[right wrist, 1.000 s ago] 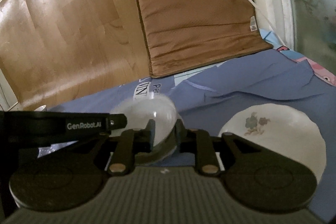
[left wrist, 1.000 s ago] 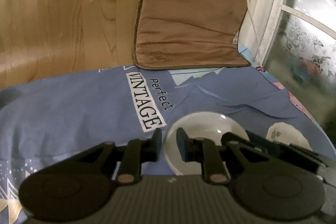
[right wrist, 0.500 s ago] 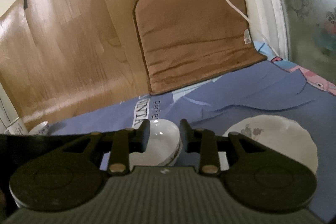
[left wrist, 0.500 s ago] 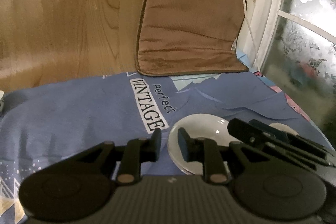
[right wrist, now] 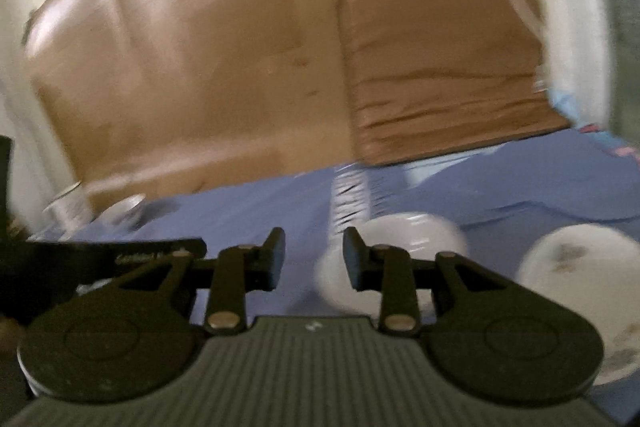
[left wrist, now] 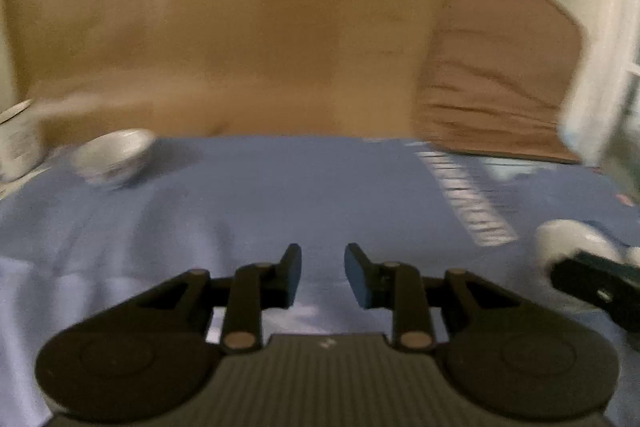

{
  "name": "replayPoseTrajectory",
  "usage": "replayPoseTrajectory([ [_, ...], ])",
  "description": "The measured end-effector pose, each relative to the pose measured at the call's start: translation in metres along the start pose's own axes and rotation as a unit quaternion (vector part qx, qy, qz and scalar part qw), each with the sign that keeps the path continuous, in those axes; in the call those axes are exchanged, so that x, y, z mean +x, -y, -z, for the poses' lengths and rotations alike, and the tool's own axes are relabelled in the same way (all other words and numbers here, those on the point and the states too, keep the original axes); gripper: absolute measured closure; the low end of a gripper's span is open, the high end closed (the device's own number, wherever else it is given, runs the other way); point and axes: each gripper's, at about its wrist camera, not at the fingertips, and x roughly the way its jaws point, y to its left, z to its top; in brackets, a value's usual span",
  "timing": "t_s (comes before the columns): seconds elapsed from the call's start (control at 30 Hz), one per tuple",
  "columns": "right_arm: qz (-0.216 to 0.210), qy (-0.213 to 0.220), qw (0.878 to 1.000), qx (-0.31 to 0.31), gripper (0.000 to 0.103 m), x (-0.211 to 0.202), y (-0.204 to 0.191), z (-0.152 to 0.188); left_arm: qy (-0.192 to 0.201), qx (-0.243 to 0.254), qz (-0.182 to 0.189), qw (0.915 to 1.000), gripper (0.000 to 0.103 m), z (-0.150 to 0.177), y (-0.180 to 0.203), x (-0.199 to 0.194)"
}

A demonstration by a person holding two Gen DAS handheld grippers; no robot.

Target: Organize plates and bowls

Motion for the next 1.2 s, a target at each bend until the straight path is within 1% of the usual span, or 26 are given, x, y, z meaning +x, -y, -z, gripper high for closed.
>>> replayPoseTrajectory([
  [0.1, -0.060, -0.074, 0.995, 0.014, 0.066, 0.027, -0.016, -0.002, 0.000, -0.020, -0.048, 0.9986, 0.078, -0.001, -0.049, 0.003],
  [0.2, -0.108, -0.143, 0.983, 0.037, 0.066, 0.056, -0.031, -0.004, 0.005, -0.051, -0.100, 0.9937, 0.075, -0.002, -0.101, 0.008],
  [0.3, -0.129, -0.188, 0.973, 0.042, 0.065, 0.084, -0.057, -0.008, 0.011, -0.088, -0.144, 0.9856, 0.075, -0.001, -0.147, 0.016],
  [0.37, -0.130, -0.203, 0.970, 0.031, 0.065, 0.102, -0.080, -0.012, 0.018, -0.119, -0.156, 0.9803, 0.075, 0.004, -0.171, 0.020],
  [0.4, -0.131, -0.209, 0.969, 0.026, 0.065, 0.113, -0.093, -0.015, 0.020, -0.136, -0.154, 0.9785, 0.075, 0.007, -0.180, 0.021],
  [0.43, -0.132, -0.215, 0.968, 0.024, 0.065, 0.123, -0.103, -0.017, 0.029, -0.154, -0.139, 0.9777, 0.074, 0.007, -0.188, 0.018],
  [0.47, -0.132, -0.221, 0.966, 0.024, 0.065, 0.135, -0.116, -0.020, 0.036, -0.162, -0.132, 0.9773, 0.073, 0.006, -0.194, 0.014],
  [0.5, -0.132, -0.226, 0.965, 0.026, 0.065, 0.147, -0.127, -0.023, 0.040, -0.163, -0.139, 0.9760, 0.073, 0.006, -0.196, 0.013],
  [0.53, -0.131, -0.231, 0.964, 0.027, 0.065, 0.158, -0.138, -0.026, 0.037, -0.164, -0.147, 0.9748, 0.073, 0.005, -0.197, 0.014],
  [0.57, -0.129, -0.233, 0.963, 0.031, 0.065, 0.174, -0.150, -0.031, 0.032, -0.174, -0.140, 0.9742, 0.072, 0.004, -0.202, 0.015],
  [0.63, -0.125, -0.233, 0.963, 0.045, 0.065, 0.204, -0.165, -0.044, 0.034, -0.197, -0.125, 0.9720, 0.072, 0.003, -0.210, 0.012],
  [0.7, -0.113, -0.235, 0.963, 0.062, 0.064, 0.226, -0.175, -0.052, 0.035, -0.219, -0.125, 0.9670, 0.072, 0.003, -0.219, 0.009],
  [0.83, -0.082, -0.262, 0.957, 0.098, 0.064, 0.276, -0.189, -0.060, 0.042, -0.263, -0.106, 0.9581, 0.071, 0.005, -0.235, 0.003],
  [0.93, -0.069, -0.280, 0.953, 0.097, 0.065, 0.302, -0.198, -0.057, 0.047, -0.275, -0.102, 0.9548, 0.071, 0.005, -0.242, 0.001],
  [1.0, -0.064, -0.286, 0.952, 0.090, 0.074, 0.312, -0.202, -0.056, 0.051, -0.280, -0.106, 0.9529, 0.071, 0.004, -0.243, 0.000],
  [1.03, -0.070, -0.293, 0.949, 0.094, 0.091, 0.315, -0.202, -0.055, 0.051, -0.283, -0.107, 0.9519, 0.071, 0.005, -0.244, -0.001],
  [1.13, -0.090, -0.295, 0.946, 0.102, 0.092, 0.305, -0.193, -0.055, 0.054, -0.293, -0.103, 0.9490, 0.071, 0.006, -0.247, -0.003],
  [1.2, -0.097, -0.300, 0.942, 0.115, 0.092, 0.294, -0.186, -0.056, 0.062, -0.290, -0.081, 0.9517, 0.066, 0.006, -0.245, -0.005],
])
